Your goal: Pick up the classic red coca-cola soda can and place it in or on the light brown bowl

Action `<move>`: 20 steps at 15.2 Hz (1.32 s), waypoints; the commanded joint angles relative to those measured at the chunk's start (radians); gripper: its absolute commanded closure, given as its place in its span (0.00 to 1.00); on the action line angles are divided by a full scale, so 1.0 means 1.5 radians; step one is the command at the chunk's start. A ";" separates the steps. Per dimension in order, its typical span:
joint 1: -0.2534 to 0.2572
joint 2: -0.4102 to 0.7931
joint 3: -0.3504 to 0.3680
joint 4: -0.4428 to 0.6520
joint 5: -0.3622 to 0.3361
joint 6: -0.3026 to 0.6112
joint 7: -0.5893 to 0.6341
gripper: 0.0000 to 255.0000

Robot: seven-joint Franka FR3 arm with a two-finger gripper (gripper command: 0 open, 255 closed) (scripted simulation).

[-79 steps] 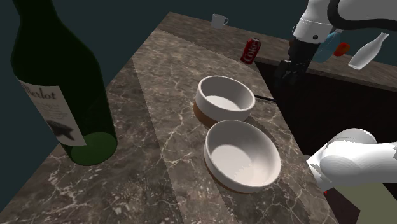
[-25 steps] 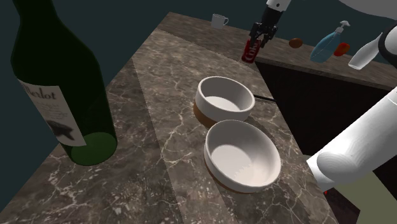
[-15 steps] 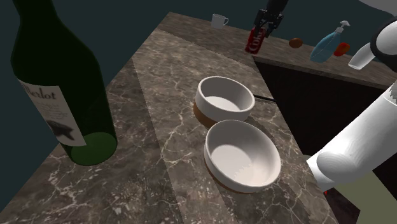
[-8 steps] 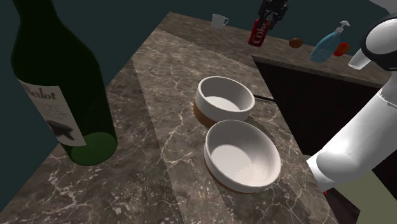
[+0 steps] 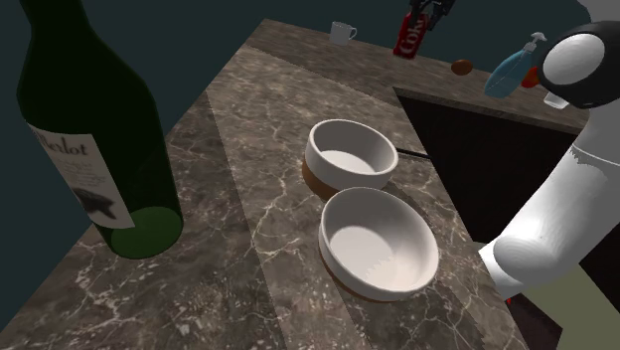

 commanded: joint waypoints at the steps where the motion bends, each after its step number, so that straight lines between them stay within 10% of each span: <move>1: -0.006 0.023 -0.001 0.056 0.007 -0.034 0.000 1.00; 20: 0.144 -0.308 0.147 -0.325 -0.037 0.032 0.274 1.00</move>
